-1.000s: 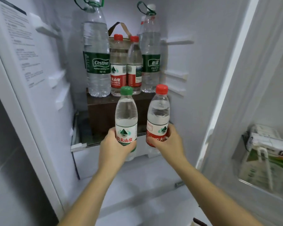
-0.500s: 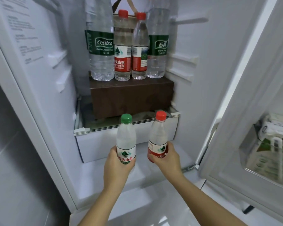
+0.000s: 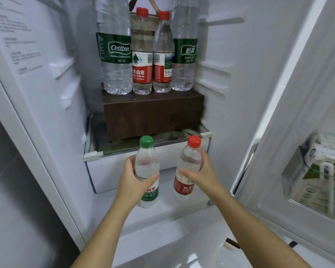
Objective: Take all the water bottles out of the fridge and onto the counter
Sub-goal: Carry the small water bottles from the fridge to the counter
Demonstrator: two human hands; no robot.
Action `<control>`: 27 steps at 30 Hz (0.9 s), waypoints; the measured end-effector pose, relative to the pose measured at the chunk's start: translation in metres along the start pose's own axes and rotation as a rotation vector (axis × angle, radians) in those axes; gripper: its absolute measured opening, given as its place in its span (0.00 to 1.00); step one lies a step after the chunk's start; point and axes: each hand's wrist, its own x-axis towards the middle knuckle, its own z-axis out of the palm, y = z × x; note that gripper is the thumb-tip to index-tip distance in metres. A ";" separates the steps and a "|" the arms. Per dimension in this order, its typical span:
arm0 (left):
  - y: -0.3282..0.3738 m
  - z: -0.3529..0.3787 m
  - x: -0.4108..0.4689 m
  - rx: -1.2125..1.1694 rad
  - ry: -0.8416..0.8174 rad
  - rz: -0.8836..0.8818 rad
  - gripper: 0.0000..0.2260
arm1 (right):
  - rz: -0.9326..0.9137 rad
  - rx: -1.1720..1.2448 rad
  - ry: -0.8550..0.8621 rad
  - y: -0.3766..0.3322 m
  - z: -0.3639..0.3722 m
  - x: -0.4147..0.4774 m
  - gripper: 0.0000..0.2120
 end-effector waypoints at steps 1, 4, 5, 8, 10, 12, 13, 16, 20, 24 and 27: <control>0.005 -0.003 0.004 0.003 -0.028 0.012 0.29 | -0.006 0.000 -0.001 -0.004 -0.001 0.004 0.38; 0.020 -0.005 0.014 -0.040 -0.101 0.059 0.26 | -0.045 -0.027 -0.004 -0.011 0.000 0.014 0.31; 0.025 -0.006 0.017 -0.067 -0.128 0.079 0.24 | -0.060 -0.040 0.003 -0.012 0.000 0.016 0.29; 0.034 -0.004 0.027 -0.123 -0.198 0.118 0.17 | -0.079 -0.070 -0.004 -0.013 0.002 0.021 0.22; 0.033 -0.002 0.032 -0.147 -0.215 0.137 0.17 | -0.072 -0.085 0.002 -0.012 0.004 0.024 0.20; 0.026 -0.001 0.035 -0.176 -0.182 0.152 0.18 | -0.077 -0.095 0.021 -0.009 0.005 0.026 0.19; 0.024 -0.001 0.035 -0.188 -0.150 0.159 0.17 | -0.082 -0.094 0.032 -0.007 0.006 0.026 0.19; 0.021 0.004 0.034 -0.177 -0.075 0.194 0.14 | -0.086 -0.077 0.072 -0.003 0.007 0.021 0.19; 0.026 0.010 0.025 -0.144 -0.013 0.233 0.12 | -0.083 -0.090 0.124 -0.009 0.010 0.008 0.20; 0.035 0.012 0.007 -0.129 0.076 0.255 0.15 | -0.109 -0.067 0.141 -0.024 0.005 -0.016 0.22; 0.052 0.013 -0.011 -0.110 0.087 0.305 0.14 | -0.147 -0.065 0.143 -0.042 -0.009 -0.039 0.21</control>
